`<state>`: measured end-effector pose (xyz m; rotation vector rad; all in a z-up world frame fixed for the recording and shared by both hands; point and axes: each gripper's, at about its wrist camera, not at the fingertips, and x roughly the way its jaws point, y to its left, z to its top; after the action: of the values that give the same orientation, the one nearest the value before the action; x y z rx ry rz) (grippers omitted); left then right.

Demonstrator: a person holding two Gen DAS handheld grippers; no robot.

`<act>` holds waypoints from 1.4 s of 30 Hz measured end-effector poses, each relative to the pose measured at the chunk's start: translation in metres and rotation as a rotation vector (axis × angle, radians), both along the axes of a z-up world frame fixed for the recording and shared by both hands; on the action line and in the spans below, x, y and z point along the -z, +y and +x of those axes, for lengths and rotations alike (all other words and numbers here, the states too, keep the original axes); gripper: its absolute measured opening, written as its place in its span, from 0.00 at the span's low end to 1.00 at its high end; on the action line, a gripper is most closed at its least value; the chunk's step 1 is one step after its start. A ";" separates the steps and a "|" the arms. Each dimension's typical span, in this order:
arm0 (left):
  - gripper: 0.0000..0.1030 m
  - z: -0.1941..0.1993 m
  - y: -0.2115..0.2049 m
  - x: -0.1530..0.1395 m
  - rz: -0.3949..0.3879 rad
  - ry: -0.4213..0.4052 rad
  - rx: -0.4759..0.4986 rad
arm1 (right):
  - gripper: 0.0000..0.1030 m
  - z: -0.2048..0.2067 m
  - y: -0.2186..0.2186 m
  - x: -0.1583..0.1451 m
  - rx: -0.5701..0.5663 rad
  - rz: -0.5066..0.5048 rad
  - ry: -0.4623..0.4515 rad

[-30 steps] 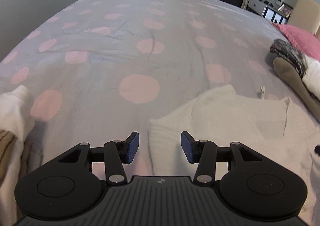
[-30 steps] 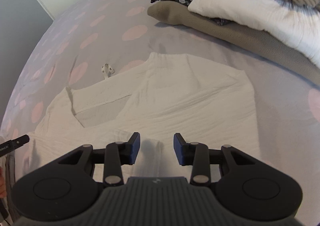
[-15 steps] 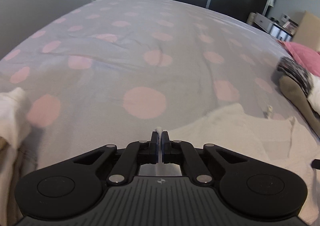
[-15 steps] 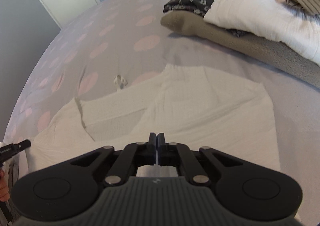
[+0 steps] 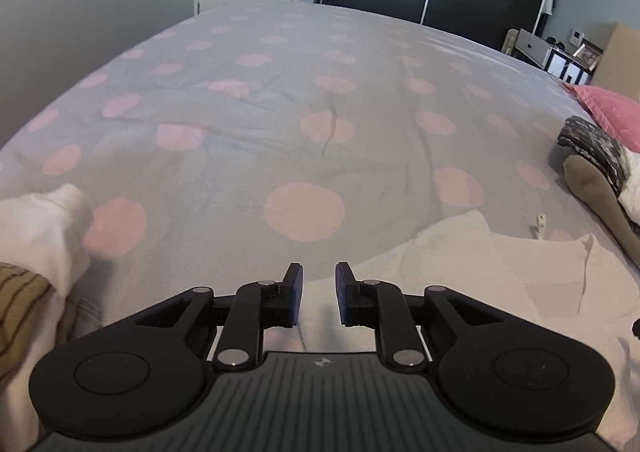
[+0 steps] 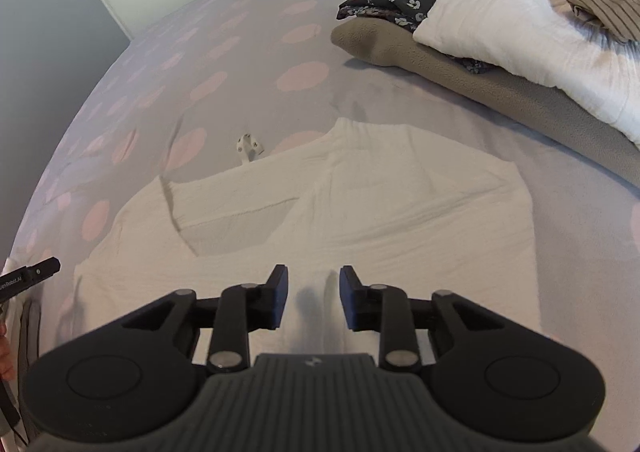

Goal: Fold clothes
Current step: 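Move both open grippers to the shirt hem to grasp it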

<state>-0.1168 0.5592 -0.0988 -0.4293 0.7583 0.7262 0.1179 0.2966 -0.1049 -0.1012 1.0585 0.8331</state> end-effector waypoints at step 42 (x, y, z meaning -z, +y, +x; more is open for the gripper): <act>0.38 -0.201 -0.367 0.017 0.301 0.417 1.041 | 0.56 -0.321 -0.240 0.040 -1.012 -0.378 -0.508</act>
<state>-0.3175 0.1924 -0.1161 0.4113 1.0969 -0.0761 -0.2033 0.0564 -0.1446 -1.1812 0.6214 1.3896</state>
